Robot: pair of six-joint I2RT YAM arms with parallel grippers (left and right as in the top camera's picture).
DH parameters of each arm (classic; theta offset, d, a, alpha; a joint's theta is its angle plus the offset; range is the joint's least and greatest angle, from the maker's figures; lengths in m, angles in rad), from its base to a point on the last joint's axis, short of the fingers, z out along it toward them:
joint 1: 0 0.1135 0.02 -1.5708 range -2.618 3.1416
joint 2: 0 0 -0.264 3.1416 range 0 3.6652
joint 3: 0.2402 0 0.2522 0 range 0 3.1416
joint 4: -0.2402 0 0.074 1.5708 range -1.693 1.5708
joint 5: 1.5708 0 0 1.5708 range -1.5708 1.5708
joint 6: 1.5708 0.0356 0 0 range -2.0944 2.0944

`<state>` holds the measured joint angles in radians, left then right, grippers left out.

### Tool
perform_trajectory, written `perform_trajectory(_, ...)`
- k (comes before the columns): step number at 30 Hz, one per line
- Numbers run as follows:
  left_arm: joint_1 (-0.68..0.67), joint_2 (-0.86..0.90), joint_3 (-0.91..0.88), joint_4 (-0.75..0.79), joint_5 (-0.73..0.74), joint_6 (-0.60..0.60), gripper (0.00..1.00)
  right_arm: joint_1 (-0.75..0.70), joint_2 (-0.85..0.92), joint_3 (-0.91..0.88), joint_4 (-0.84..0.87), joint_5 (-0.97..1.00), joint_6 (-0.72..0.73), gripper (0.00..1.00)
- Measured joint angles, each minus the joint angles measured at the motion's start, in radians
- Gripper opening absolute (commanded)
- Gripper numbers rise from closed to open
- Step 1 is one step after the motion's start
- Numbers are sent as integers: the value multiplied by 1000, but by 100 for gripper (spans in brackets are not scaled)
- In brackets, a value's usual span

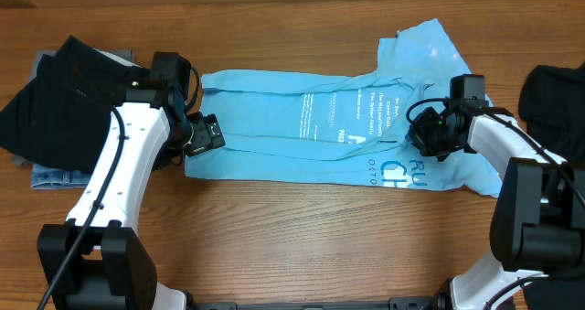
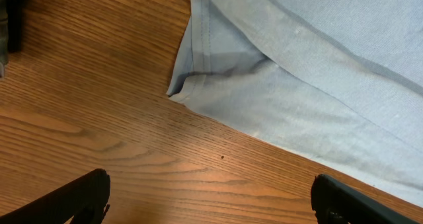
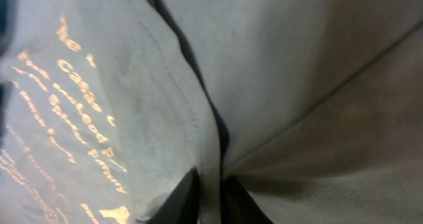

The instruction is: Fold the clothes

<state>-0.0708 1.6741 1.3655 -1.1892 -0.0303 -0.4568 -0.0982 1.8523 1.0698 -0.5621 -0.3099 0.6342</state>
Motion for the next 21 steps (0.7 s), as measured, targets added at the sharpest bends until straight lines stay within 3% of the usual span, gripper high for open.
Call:
perform_trajectory(7,0,0,0,0,0,0,100,0,0,0,55,-59,37,15)
perform_trajectory(21,0,0,0,0,0,0,100,0,0,0,-26,-85,47,20)
